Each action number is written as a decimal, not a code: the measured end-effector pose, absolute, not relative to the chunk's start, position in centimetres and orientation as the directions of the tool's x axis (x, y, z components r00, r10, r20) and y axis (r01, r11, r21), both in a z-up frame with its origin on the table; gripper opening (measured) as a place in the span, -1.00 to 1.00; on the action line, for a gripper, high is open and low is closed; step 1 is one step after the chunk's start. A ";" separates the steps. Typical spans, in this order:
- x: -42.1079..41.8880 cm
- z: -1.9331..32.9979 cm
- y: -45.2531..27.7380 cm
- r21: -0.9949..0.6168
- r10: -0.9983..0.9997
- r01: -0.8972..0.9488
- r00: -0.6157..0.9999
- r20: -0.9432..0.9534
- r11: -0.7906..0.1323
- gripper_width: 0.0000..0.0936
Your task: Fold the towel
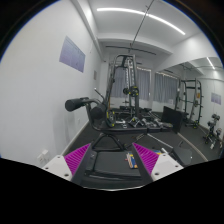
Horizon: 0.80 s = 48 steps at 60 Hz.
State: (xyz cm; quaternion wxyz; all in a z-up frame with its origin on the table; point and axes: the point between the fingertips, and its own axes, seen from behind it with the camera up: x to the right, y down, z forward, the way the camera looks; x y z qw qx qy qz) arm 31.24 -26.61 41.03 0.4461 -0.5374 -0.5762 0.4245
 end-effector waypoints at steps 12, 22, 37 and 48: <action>30.8 38.7 -23.3 -0.962 0.998 0.266 0.007 0.064 0.060 0.82; 30.9 36.3 -19.9 -0.952 0.996 0.300 0.052 0.077 0.058 0.82; 30.9 32.2 -14.8 -0.937 0.992 0.348 0.104 0.070 0.029 0.82; 29.4 27.3 -12.6 -0.915 0.990 0.404 0.121 0.072 0.017 0.82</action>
